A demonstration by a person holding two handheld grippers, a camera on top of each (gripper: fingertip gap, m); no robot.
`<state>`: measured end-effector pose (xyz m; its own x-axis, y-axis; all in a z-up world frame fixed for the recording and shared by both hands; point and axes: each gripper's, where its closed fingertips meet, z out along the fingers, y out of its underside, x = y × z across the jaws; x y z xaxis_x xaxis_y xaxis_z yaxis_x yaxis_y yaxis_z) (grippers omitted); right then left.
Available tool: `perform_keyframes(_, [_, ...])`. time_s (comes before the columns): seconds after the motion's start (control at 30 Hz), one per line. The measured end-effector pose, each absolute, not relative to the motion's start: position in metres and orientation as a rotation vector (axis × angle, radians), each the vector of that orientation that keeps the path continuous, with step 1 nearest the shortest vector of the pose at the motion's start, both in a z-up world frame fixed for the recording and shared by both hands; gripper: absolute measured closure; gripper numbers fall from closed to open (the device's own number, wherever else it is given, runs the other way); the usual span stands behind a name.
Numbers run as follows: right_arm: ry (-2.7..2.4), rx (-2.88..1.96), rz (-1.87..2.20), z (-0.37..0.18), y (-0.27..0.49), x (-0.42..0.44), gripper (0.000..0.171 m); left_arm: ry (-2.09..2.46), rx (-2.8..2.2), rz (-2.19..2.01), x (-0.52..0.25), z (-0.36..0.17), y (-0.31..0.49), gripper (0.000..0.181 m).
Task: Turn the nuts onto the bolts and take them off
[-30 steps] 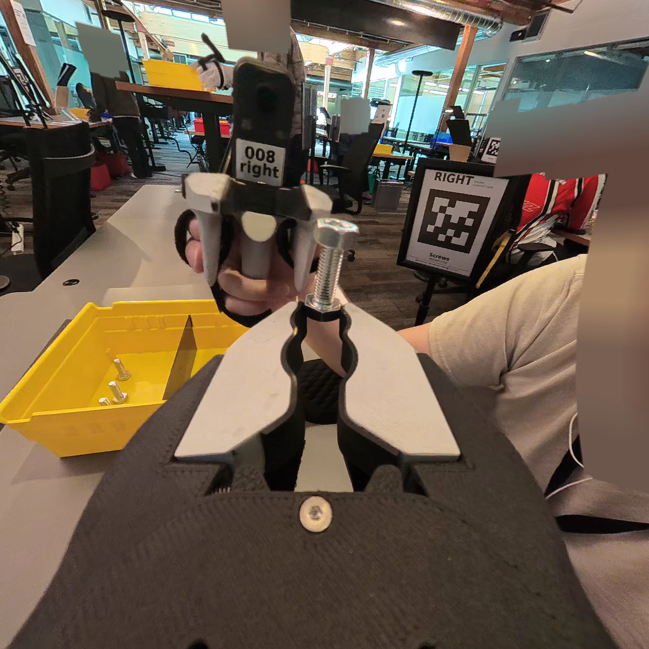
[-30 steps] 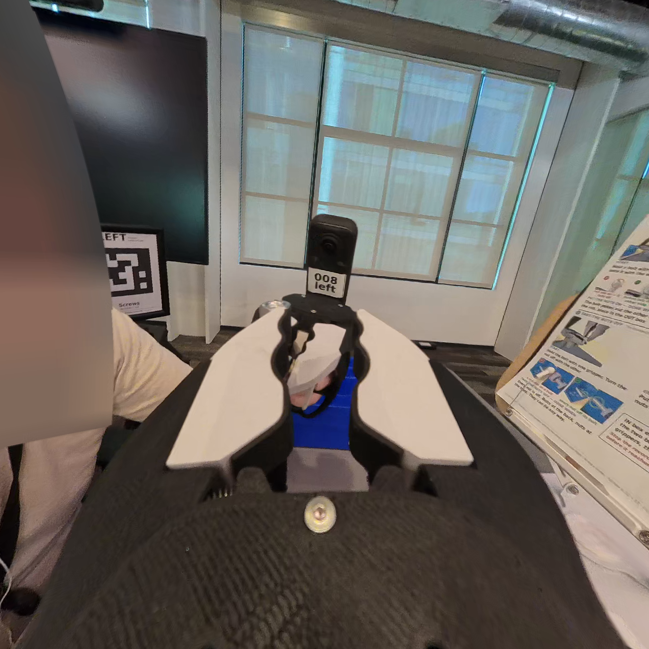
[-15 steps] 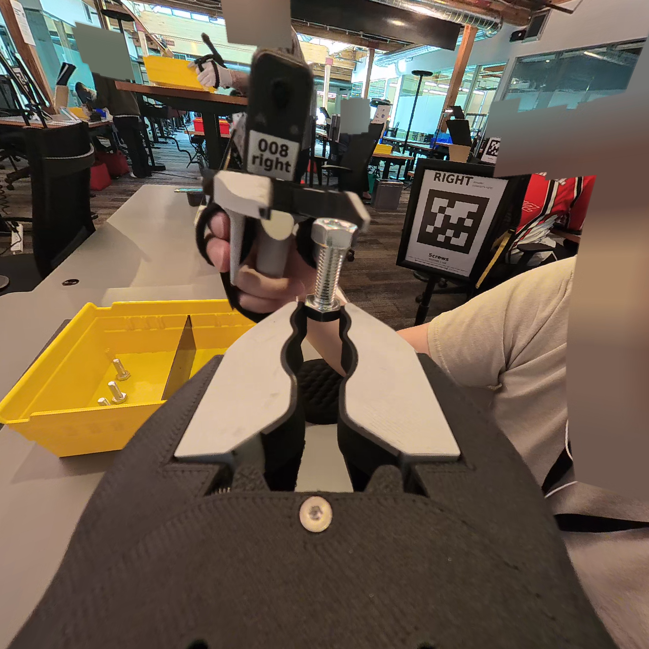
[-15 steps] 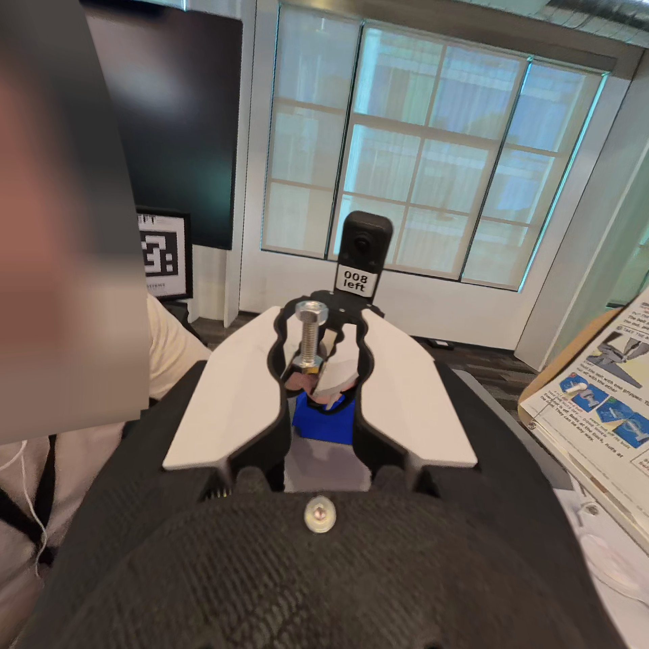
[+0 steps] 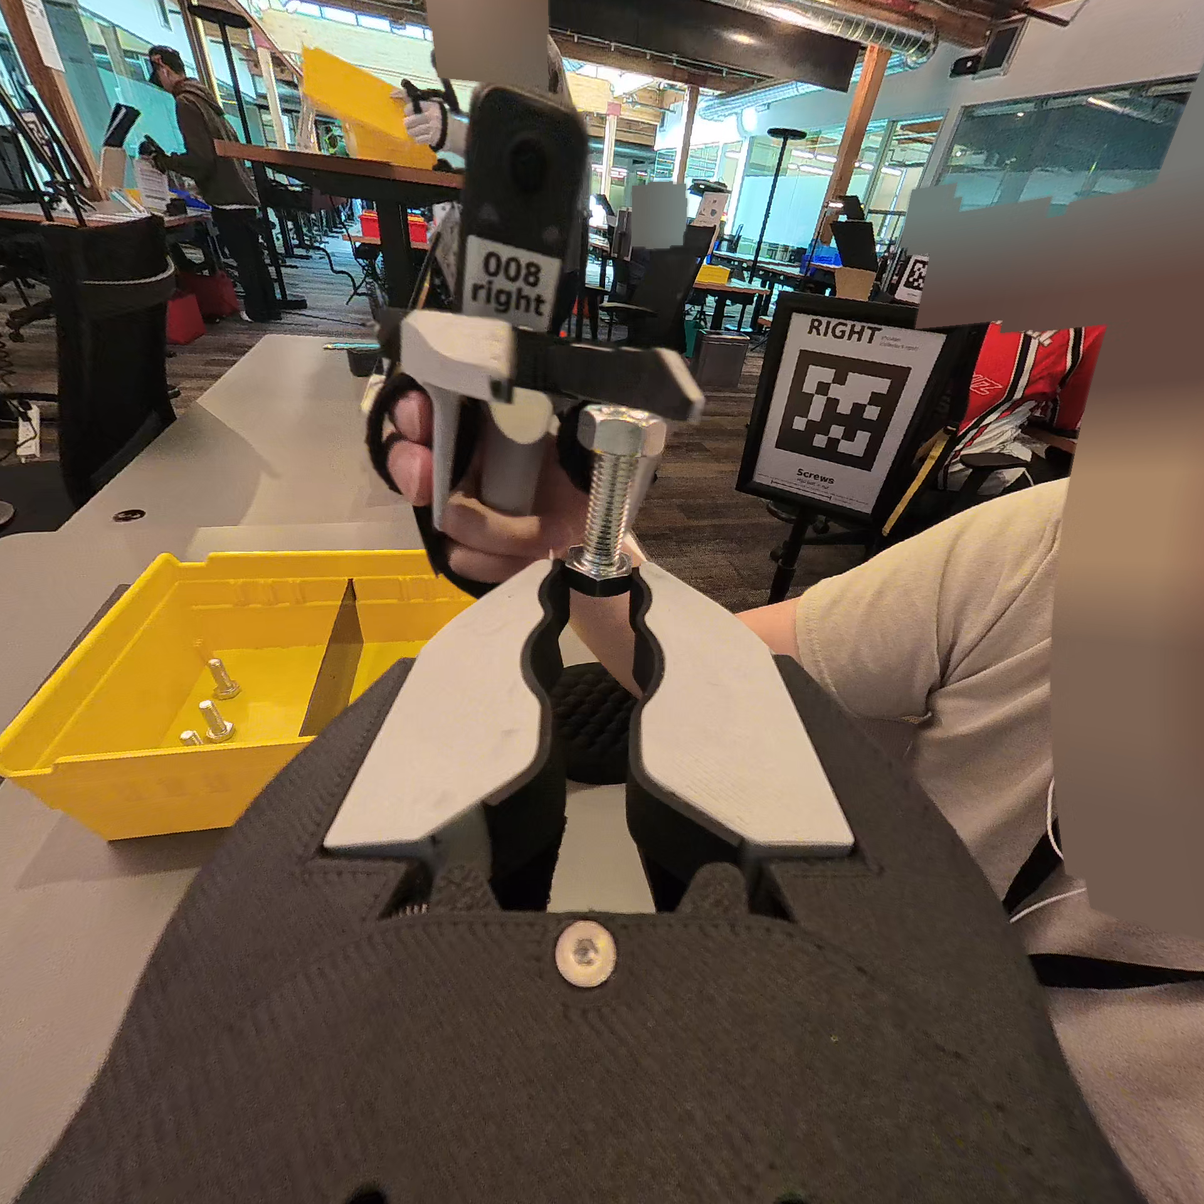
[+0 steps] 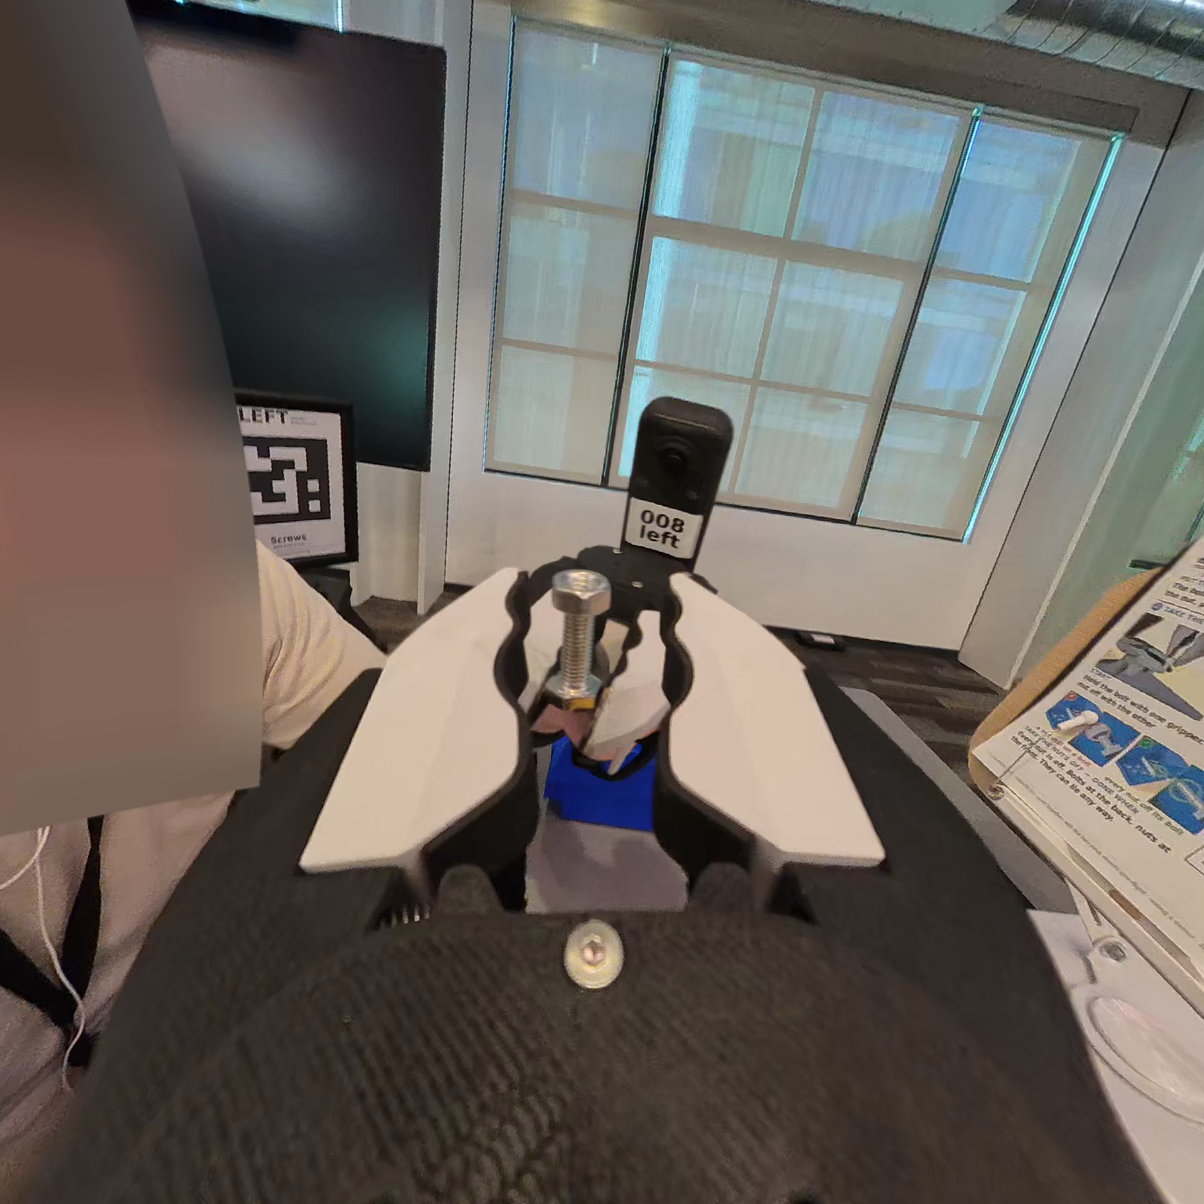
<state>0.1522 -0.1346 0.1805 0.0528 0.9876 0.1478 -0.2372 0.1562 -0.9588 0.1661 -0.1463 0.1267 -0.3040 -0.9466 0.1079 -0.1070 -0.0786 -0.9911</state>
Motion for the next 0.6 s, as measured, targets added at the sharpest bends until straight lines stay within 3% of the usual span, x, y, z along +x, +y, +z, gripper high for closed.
perform_keyframes(0.2, [-1.11,-0.993,1.121,0.175,-0.135,0.144,0.139,1.466,-1.184,-1.461,0.165,0.128,-0.147,0.164])
perform_keyframes(0.3, [-1.119,-0.96,1.13,0.177,-0.138,0.145,0.152,1.471,-1.185,-1.452,0.165,0.127,-0.147,0.164])
perform_keyframes(0.5, [-1.079,-0.928,1.184,0.186,-0.137,0.157,0.153,1.485,-1.212,-1.457,0.167,0.122,-0.145,0.164])
perform_keyframes(0.6, [-1.155,-1.076,0.95,0.162,-0.124,0.188,0.153,1.47,-1.223,-1.458,0.165,0.124,-0.142,0.164])
